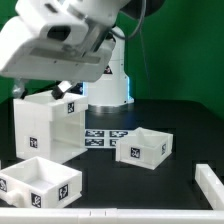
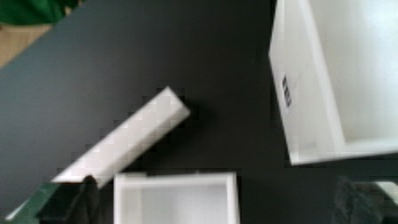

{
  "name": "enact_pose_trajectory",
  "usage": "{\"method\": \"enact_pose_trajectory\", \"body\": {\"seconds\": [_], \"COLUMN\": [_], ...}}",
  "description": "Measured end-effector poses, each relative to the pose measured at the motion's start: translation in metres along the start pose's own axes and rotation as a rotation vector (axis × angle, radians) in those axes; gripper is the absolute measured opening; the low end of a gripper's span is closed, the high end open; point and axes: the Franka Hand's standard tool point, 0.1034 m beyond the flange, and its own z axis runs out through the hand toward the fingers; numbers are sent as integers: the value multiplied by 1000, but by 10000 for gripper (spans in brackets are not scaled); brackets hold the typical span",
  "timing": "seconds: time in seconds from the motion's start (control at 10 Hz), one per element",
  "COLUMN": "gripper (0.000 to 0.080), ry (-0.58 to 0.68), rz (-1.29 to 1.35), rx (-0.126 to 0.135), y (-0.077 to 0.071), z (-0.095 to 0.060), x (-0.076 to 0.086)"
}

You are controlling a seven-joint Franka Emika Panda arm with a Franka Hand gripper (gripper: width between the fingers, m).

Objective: Assemble drawer

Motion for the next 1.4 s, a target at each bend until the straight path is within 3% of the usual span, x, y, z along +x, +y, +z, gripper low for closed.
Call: {"method": "enact_pose_trajectory", "body": {"seconds": [0.1,0.3,0.5,0.7,0.9,1.0,1.3,1.4], "gripper": [649,649,649,649,649,649,649,649], "ry": [85,230,384,491,512,513,491,484], "rz": [-81,-95,-97,-82,-77,-80,-85,-86], "rx": [35,146,183,190,195,153,81,82], "y": [-5,-19,-27,-20,-18,-20,-25,-27], "z": [-2,2,-1,4,10,26,56,60], "x": [-11,-25,-29,-35,-40,-42,-47,-46]}}
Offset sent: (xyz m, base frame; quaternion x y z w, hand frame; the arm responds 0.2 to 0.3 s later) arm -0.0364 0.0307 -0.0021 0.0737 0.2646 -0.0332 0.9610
